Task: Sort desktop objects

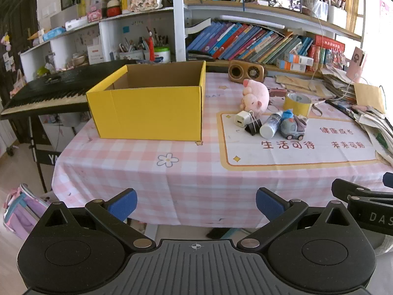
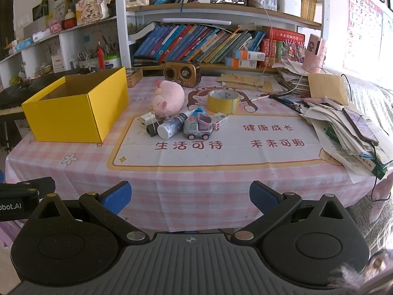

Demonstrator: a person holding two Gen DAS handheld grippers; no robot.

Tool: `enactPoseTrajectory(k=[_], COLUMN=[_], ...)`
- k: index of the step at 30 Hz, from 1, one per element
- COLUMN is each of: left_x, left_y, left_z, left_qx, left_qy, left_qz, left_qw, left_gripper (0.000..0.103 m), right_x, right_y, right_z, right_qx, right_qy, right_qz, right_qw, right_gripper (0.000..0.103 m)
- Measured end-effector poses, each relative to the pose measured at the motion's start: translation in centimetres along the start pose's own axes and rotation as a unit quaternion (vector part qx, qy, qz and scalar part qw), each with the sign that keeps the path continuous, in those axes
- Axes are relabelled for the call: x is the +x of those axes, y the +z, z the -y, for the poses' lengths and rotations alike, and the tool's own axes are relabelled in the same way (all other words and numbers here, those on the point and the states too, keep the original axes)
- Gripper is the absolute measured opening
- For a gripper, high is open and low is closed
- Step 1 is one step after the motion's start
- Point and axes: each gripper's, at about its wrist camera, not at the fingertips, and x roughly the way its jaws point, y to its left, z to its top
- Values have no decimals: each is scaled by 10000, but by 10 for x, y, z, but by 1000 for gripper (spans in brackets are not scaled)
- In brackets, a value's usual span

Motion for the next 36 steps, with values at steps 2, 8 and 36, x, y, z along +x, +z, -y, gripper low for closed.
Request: enactPoseTrajectory(k=[2, 8, 36], left_x=[1, 4, 2], left_y=[0, 1, 2], left_z=[-1, -5, -6], left_qx=[1, -6, 51], left_qy=[-2, 14, -8], left_qz=[-7, 7, 54], left_qw=[10000, 10000, 10000], left_gripper=[103, 103, 103], right_x=[3, 7, 3], right_y=[-1, 1, 4], right_z=[-2, -5, -10], right_qx=[-7, -28, -85], right_qy=[-4, 3, 35], right_qz=[-24, -53, -13], right_qw=[10000, 10000, 10000], right_gripper=[103, 103, 103])
